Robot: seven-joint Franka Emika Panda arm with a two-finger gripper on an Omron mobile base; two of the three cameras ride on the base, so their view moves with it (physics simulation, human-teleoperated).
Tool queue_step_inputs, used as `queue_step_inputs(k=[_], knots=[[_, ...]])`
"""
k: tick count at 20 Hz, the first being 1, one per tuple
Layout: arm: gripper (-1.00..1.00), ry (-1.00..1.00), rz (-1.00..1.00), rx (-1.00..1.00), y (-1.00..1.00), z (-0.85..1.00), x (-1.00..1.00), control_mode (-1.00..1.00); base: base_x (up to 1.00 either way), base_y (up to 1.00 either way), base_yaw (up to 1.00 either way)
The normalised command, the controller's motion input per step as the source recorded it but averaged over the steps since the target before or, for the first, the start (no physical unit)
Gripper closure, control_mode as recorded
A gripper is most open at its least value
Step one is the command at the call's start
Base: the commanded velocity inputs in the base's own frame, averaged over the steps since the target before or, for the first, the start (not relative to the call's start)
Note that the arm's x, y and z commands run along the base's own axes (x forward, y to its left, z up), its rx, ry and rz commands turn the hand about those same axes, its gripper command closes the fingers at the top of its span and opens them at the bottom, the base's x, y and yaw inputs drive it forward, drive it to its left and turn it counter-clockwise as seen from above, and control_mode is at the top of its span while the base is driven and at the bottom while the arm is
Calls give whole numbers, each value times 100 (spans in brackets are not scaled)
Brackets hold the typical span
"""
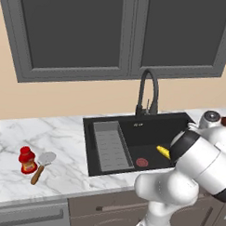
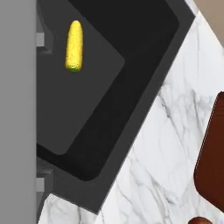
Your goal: Pick up all produce items and place them in the sink. Turn on the sink faucet to wash them. Then turn the sink off and put them in the tray.
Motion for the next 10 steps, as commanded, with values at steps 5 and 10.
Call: queue_step_inputs(k=[5,10], knots=[[-100,11,-17,5,-60,13,0,-100,0,0,0],[-100,7,-10,7,-71,1,0,-100,0,0,0]])
